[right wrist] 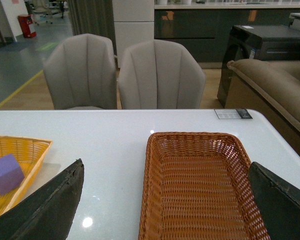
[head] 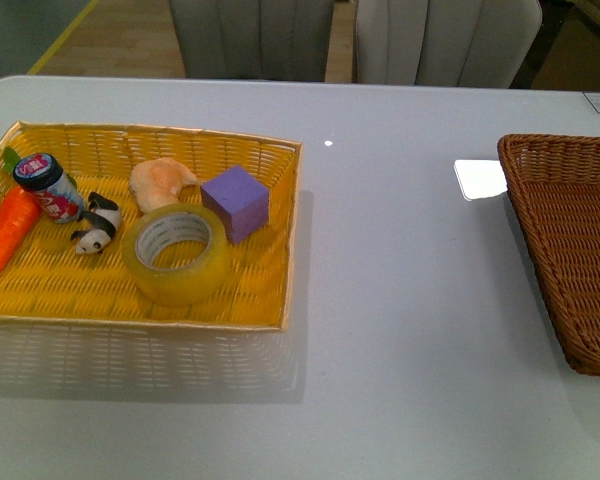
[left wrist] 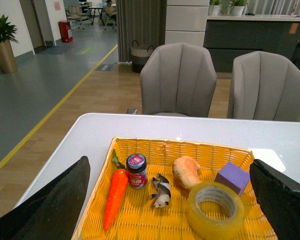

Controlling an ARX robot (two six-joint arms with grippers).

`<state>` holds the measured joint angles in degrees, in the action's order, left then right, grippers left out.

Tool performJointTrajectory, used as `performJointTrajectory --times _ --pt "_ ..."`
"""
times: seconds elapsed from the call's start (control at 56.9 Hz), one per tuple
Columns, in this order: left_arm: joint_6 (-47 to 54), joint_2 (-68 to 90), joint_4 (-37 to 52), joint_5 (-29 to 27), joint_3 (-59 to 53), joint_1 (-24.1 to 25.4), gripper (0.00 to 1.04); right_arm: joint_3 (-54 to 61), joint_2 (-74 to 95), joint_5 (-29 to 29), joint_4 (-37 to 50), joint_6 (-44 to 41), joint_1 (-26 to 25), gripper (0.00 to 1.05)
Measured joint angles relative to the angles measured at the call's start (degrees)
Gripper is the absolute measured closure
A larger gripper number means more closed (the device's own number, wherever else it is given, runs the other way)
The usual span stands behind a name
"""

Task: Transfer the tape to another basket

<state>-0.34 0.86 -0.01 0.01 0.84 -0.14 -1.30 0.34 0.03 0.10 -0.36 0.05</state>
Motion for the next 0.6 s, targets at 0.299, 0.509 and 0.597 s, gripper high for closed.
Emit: performJointTrajectory --times 0.299,0.509,0.597 --pt "0.0 -0.02 0.0 0.0 0.0 0.0 0.09 0.0 0.0 0.0 0.0 0.0 0.0 0.09" --pt "0.02 -0.02 0.0 -0.02 0.0 0.0 0.09 -6.86 11.17 -11.98 -16.15 1.29 -6.01 0.09" --pt "0.02 -0.02 0.0 0.0 0.0 0.0 0.09 -12.04 27.28 -20.48 -17.53 0.42 -15.34 0.09"
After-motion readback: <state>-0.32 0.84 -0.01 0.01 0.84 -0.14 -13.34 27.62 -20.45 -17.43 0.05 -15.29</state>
